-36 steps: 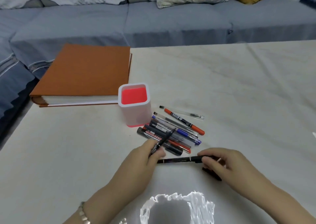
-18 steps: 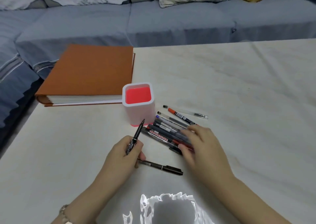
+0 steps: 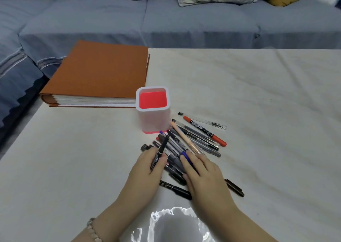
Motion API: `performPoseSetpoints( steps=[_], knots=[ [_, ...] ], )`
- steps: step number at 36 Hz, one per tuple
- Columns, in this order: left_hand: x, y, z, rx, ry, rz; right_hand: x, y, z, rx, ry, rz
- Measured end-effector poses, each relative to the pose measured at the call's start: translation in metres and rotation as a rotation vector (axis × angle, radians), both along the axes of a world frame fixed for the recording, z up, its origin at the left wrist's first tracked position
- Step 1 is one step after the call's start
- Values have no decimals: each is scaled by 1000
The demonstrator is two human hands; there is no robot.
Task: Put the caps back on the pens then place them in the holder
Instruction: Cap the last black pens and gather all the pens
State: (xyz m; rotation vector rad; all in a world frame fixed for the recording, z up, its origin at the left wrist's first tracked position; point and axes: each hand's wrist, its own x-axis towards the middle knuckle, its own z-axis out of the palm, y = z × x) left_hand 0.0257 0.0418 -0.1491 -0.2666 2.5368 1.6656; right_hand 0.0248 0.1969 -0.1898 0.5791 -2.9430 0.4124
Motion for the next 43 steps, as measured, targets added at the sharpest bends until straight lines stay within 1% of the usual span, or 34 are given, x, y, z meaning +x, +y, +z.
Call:
performPoseSetpoints(
  steps=[2,3,5,7,9,11,13,18,21,23,25,27,29,30,32,34,36,39,41,43],
  knots=[
    [1,1,-1,14,24,-2,0,3,2,-1,-28,3],
    [1,1,-2,16,32,-10,-1,6,3,-32,-30,22],
    [1,1,-2,20,36,-26,-3,15,6,-167,-26,9],
    [0,2,-3,20,29,-42,-13,27,13,-274,-22,-70],
    [-3,3,-3,12,13,-50,-28,40,19,-308,-58,-160],
    [-5,3,-3,21,-7,-47,-45,49,23,-276,-129,-217],
    [-6,3,-3,24,-20,-39,-59,51,26,-209,-158,-223],
    [-9,1,3,34,-24,16,-80,32,32,1,-250,-141],
    [-11,-3,9,75,-13,65,-86,21,32,159,-273,-111],
    [-14,-5,12,105,-8,94,-88,19,31,195,-284,-112],
    [-15,-6,14,131,-2,120,-84,23,33,107,-326,-137],
    [-16,-5,16,194,-16,151,-76,29,38,-58,-376,-183],
    [-17,0,17,307,-66,176,-61,33,47,-325,-431,-238],
    [-17,4,18,367,-96,182,-52,32,53,-472,-488,-254],
    [-17,14,18,455,-147,167,-35,25,63,-747,-660,-236],
    [-14,22,17,528,-208,110,-21,18,68,-927,-797,-223],
    [-11,28,18,582,-253,33,-13,12,71,-967,-842,-195],
    [-5,30,23,623,-266,-39,-8,6,71,-928,-884,-140],
    [-3,29,23,584,-243,-49,-8,5,73,-893,-880,-135],
    [-3,27,24,511,-194,-29,-12,6,76,-889,-803,-186]
  ],
)
